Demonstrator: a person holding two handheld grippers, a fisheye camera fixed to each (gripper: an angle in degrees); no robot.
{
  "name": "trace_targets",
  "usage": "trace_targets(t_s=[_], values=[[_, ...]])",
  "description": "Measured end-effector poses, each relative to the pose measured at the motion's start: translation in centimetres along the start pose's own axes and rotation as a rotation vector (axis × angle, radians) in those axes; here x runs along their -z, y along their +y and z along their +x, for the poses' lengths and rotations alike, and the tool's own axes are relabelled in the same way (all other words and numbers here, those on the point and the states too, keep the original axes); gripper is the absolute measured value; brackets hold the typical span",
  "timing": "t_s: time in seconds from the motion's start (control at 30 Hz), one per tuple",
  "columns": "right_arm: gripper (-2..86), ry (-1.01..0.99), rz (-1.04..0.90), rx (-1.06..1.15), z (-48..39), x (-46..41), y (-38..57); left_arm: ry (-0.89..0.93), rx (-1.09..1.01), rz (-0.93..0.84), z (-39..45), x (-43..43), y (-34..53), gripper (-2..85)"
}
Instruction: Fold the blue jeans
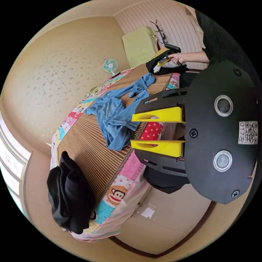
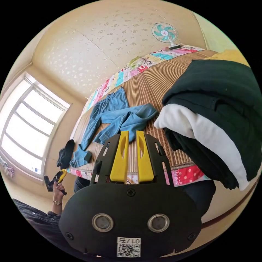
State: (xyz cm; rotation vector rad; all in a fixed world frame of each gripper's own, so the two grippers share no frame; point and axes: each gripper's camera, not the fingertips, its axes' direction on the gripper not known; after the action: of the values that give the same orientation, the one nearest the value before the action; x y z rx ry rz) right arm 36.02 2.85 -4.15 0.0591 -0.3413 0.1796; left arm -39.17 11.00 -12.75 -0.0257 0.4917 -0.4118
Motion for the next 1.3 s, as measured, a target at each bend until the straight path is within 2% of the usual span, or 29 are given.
trace_targets(t_s=[0.07,0.17,0.27,0.3,0.4,0.53,0.6,0.63,0.67,0.7,0.73,0.77,0.8,0.87,0.97,1.07,1.13,1.17,1.23,1.3], values=[[3.0,-0.026,-0.043,0.018,-1.5,-1.6,0.8,0.044,-0.099,-0.067,2.3,-2.0,-1.3,10.3],[4.1,-0.145,-0.104,0.075,-4.9,-4.6,1.5,-0.031,-0.181,-0.102,4.8,-5.1,-4.1,11.6],[6.2,-0.281,-0.181,0.199,-11.0,-7.6,2.0,-0.199,-0.032,-0.149,3.8,-8.2,-6.4,11.9],[7.1,-0.300,-0.229,0.253,-13.7,-9.2,2.2,-0.199,0.017,-0.190,3.2,-9.4,-6.9,11.1],[8.9,-0.274,-0.303,0.387,-20.2,-13.4,3.0,-0.234,0.016,-0.175,3.5,-10.2,-6.6,9.2],[9.2,-0.256,-0.399,0.421,-24.5,-19.6,3.6,-0.227,-0.031,-0.216,4.0,-10.6,-6.4,5.8],[5.8,-0.271,-0.456,0.391,-25.7,-22.3,4.1,-0.105,-0.036,-0.265,3.1,-9.4,-6.5,3.7],[4.4,-0.284,-0.468,0.387,-26.0,-22.5,4.2,-0.048,-0.043,-0.243,2.8,-8.4,-6.4,3.3],[3.9,-0.356,-0.505,0.428,-27.0,-22.3,4.7,0.081,-0.098,-0.137,2.5,-5.5,-5.9,2.8],[3.4,-0.498,-0.554,0.527,-28.4,-21.3,5.6,0.186,-0.191,-0.041,2.4,-2.1,-5.0,2.5],[3.2,-0.579,-0.579,0.578,-29.2,-20.5,6.1,0.241,-0.246,-0.007,2.4,-0.3,-4.5,2.3],[2.9,-0.750,-0.628,0.678,-30.8,-18.6,7.4,0.367,-0.356,0.030,2.0,3.1,-3.3,2.1],[2.7,-0.896,-0.669,0.770,-32.4,-16.3,8.9,0.487,-0.441,0.032,1.4,6.3,-2.1,1.9],[2.6,-1.028,-0.701,0.886,-34.7,-13.0,11.6,0.596,-0.506,-0.027,-0.1,9.8,-0.4,1.7],[2.5,-1.095,-0.778,1.012,-37.7,-10.8,17.0,0.470,-0.455,-0.205,-3.3,12.1,2.4,1.7],[2.6,-1.059,-0.924,1.022,-39.5,-13.4,22.5,0.389,-0.260,-0.358,-6.7,10.4,5.3,1.8],[2.7,-1.056,-1.036,0.982,-40.0,-15.4,25.1,0.282,-0.124,-0.429,-8.4,8.3,7.5,1.9],[2.8,-1.042,-1.086,0.951,-40.3,-16.4,26.2,0.169,0.013,-0.474,-9.8,6.8,8.8,2.0],[3.1,-1.054,-1.137,0.914,-40.6,-17.1,26.8,0.025,0.164,-0.469,-11.1,5.6,10.6,2.3],[5.1,-0.960,-1.047,0.885,-39.9,-16.9,25.1,-0.186,0.338,-0.352,-11.8,6.2,12.3,1.8]])
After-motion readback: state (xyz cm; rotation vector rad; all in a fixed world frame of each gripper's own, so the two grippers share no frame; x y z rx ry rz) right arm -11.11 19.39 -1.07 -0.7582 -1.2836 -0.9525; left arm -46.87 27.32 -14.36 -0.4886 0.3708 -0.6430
